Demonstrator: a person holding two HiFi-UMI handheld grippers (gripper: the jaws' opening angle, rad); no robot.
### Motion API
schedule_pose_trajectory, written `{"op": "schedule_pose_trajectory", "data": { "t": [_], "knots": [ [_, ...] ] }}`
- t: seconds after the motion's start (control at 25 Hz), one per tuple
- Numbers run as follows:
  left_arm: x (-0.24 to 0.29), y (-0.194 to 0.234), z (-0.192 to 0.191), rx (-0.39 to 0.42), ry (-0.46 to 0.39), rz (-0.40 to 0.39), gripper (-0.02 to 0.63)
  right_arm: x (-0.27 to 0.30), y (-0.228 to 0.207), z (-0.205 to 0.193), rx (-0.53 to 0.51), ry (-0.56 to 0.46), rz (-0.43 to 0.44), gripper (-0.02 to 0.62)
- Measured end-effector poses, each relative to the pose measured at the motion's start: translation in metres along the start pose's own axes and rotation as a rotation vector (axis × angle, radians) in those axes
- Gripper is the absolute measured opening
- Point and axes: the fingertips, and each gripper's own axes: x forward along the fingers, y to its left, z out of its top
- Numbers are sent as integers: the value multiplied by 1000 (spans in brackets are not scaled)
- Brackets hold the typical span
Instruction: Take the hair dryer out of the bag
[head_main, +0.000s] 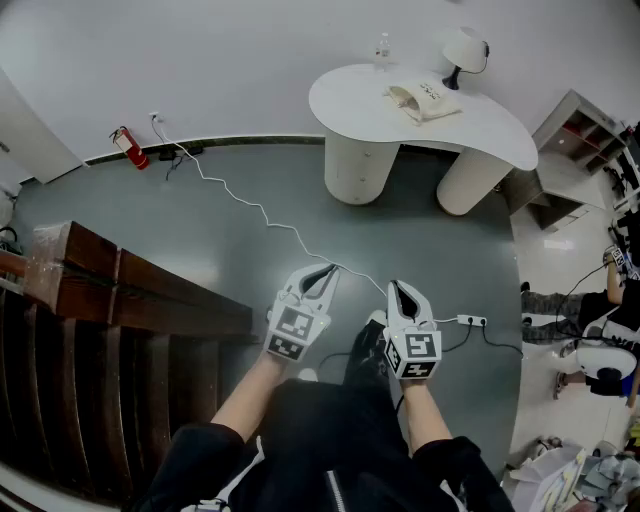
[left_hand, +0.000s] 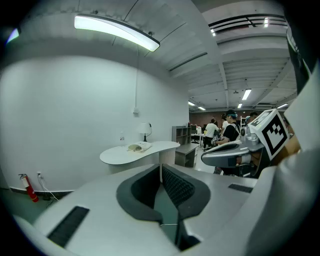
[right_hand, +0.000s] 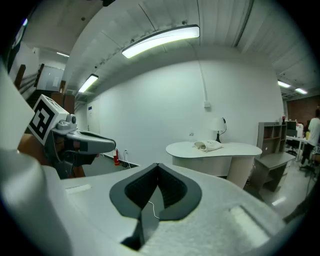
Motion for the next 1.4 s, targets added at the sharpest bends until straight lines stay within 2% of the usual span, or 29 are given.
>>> {"op": "schedule_pose_trajectory", "data": {
  "t": [0.2, 0.76, 1.4],
  "knots": [
    [-17, -4, -2, -15, 1, 6, 23, -11, 2, 2, 8, -11, -30, 5],
    [-12, 9, 7, -58, -28, 30, 23, -5, -7, 19, -17, -35, -48, 5],
    [0, 22, -5, -74, 2, 28, 23, 3, -23, 16, 17, -30, -73, 5]
  ]
}}
